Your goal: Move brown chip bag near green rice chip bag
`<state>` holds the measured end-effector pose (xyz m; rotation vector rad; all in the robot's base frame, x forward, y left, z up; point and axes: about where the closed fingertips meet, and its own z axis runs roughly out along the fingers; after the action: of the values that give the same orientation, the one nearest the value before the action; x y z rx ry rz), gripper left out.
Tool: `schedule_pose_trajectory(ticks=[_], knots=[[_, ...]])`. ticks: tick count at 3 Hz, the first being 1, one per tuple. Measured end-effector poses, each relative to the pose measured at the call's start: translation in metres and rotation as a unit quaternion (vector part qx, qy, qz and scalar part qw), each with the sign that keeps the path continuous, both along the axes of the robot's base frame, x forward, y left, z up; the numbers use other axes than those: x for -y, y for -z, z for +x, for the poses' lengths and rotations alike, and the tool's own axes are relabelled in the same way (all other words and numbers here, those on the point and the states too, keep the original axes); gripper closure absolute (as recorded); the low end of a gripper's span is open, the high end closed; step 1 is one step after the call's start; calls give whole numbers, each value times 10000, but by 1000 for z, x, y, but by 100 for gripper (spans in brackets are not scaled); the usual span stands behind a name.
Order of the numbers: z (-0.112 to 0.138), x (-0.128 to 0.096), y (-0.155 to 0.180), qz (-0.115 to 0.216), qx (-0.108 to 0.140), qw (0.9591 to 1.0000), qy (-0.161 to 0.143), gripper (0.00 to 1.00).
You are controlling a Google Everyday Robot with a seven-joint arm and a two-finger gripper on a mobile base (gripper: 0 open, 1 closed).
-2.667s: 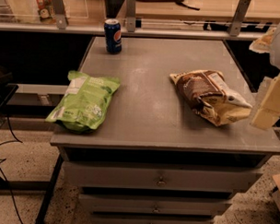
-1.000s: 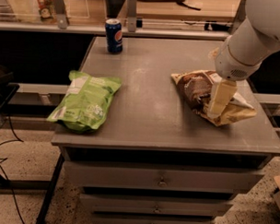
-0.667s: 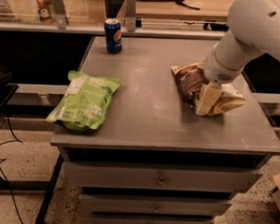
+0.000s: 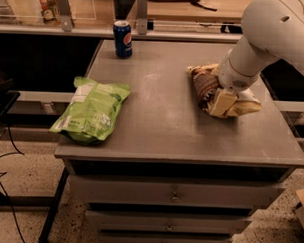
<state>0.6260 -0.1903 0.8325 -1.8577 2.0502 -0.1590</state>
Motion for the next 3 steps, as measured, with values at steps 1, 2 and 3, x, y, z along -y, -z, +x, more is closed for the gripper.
schedule_pose_trajectory(ticks=[1,2,3], knots=[[0,0,0,-1,-5,10000,-3,87],[0,0,0,0,-5,10000,-4,100],[-5,-4,-23,72,136,9998,-142,100]])
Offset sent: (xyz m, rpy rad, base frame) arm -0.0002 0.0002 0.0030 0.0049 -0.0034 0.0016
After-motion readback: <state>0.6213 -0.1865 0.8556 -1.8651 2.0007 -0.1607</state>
